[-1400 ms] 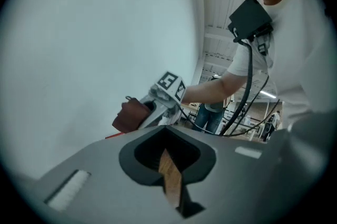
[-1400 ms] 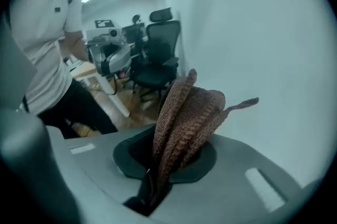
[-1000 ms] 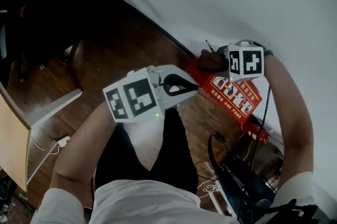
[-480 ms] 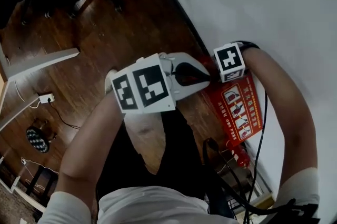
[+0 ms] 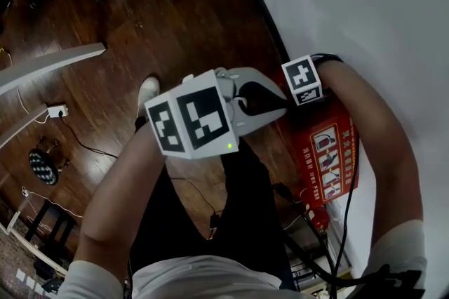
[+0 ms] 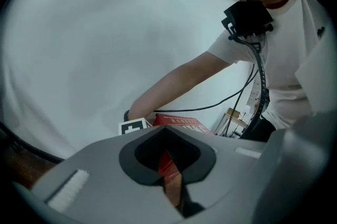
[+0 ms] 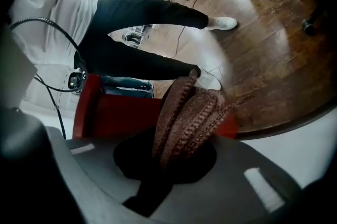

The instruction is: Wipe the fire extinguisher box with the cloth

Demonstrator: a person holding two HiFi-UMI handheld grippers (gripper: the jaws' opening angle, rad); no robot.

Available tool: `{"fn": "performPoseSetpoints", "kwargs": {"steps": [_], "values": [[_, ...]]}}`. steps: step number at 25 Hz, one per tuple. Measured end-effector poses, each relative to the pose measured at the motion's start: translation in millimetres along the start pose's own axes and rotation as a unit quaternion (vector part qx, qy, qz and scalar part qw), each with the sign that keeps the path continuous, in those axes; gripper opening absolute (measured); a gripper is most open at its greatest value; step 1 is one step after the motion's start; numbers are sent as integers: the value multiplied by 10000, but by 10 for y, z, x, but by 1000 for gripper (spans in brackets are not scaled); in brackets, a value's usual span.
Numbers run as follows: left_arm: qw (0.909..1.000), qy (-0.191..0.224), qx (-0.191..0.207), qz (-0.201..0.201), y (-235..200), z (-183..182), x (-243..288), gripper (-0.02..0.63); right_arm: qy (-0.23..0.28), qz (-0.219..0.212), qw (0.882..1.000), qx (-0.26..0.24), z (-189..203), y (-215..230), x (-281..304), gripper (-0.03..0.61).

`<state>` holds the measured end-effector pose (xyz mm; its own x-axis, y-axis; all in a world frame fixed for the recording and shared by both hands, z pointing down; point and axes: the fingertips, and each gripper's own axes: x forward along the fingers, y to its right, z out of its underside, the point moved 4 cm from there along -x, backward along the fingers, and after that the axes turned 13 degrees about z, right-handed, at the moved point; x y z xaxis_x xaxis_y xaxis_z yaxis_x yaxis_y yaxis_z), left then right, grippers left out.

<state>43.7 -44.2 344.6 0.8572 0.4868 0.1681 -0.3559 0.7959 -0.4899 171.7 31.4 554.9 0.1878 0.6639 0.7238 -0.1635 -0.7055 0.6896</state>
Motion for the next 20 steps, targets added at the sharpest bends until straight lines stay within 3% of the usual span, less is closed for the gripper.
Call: {"fn": "performPoseSetpoints", "kwargs": {"steps": [10, 16, 20], "values": [[9998, -21, -176, -130, -343, 406, 92, -2, -210, -261, 9994, -62, 7, 637, 745, 44], [9993, 74, -298, -191, -396, 626, 141, -2, -358, -159, 9992, -45, 111, 1055, 1282, 44], [9987, 172, -351, -342, -526, 705, 65, -2, -588, 210, 9974, -370, 152, 1347, 1446, 44]]}}
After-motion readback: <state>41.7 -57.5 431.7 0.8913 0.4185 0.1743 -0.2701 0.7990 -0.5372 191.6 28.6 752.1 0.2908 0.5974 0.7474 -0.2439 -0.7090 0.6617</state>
